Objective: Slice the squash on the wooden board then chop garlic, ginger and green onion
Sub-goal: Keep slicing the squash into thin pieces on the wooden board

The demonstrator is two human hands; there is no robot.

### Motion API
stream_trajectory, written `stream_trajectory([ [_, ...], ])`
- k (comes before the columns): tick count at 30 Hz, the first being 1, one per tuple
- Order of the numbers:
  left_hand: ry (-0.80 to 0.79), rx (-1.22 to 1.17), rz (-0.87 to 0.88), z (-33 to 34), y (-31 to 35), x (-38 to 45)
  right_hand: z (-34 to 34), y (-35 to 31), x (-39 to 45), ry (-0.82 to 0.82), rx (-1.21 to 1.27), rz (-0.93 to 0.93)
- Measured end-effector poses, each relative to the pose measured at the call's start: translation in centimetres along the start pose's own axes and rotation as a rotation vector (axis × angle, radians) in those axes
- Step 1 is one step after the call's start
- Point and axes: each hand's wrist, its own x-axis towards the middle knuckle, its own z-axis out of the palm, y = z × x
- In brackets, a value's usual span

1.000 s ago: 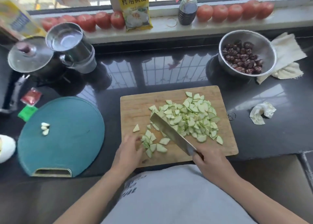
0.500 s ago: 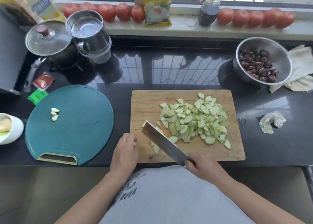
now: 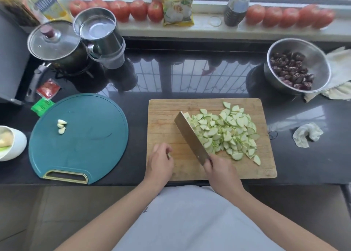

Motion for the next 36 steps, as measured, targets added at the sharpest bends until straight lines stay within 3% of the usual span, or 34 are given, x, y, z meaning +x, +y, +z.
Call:
stream_trajectory([
  [4,-0.037,-0.018,0.000,1.4,1.4,0.6,-0.5,0.2,0.1,0.039,0.019,-0.005],
  [9,-0.017,-0.111,-0.051,1.3,0.9,0.8,0.2,0.3,-0.6,-0.031,0.016,-0.063],
  [16,-0.019,-0.544,-0.526,0.8,0.3,0.5,1.4,-0.2,-1.0,-0.121,-0.049,-0.135],
  [23,-0.041,-0.803,-0.694,0.4,1.1,1.2,1.6,-0.6,-0.9,-0.123,-0.093,-0.151],
  [36,-0.052,-0.683,-0.636,0.9,1.8,1.0,1.0,-1.1,-0.9,-0.133,-0.129,-0.238],
])
